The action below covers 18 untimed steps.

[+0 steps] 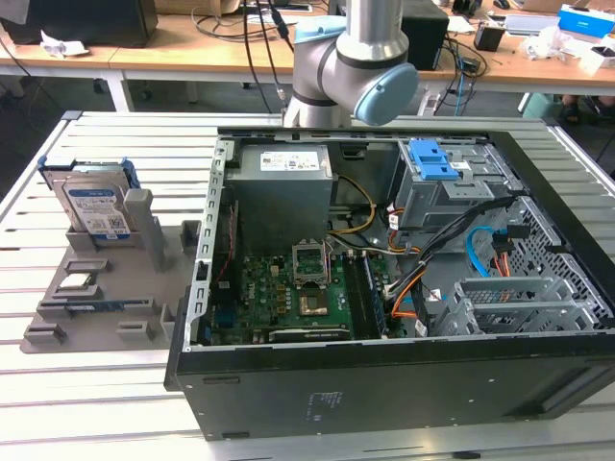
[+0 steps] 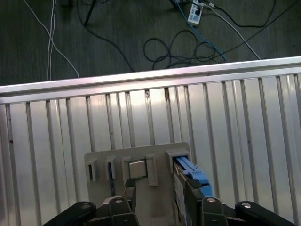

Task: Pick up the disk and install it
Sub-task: 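Pick up the disk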

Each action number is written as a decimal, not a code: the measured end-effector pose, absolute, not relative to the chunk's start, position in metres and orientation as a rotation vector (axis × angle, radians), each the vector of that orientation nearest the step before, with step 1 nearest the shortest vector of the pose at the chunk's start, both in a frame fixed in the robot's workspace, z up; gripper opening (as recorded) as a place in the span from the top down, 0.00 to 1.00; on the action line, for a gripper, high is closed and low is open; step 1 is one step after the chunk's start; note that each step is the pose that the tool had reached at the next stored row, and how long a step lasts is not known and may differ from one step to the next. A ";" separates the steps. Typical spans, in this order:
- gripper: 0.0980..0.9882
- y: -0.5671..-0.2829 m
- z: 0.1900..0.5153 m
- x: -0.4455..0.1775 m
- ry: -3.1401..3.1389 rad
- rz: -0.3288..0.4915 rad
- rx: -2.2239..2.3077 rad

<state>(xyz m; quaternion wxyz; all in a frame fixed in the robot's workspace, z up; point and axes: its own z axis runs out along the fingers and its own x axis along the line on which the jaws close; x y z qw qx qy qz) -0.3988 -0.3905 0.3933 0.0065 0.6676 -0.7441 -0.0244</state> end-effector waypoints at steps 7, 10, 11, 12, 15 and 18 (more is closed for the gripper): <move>0.50 -0.386 0.393 -0.387 -2.328 -0.076 2.088; 0.50 -0.386 0.390 -0.381 -2.328 -0.076 2.089; 0.50 -0.386 0.390 -0.380 -2.328 -0.076 2.088; 0.50 -0.386 0.390 -0.380 -2.328 -0.076 2.089; 0.50 -0.386 0.389 -0.378 -2.328 -0.076 2.088; 0.50 -0.386 0.386 -0.376 -2.328 -0.076 2.088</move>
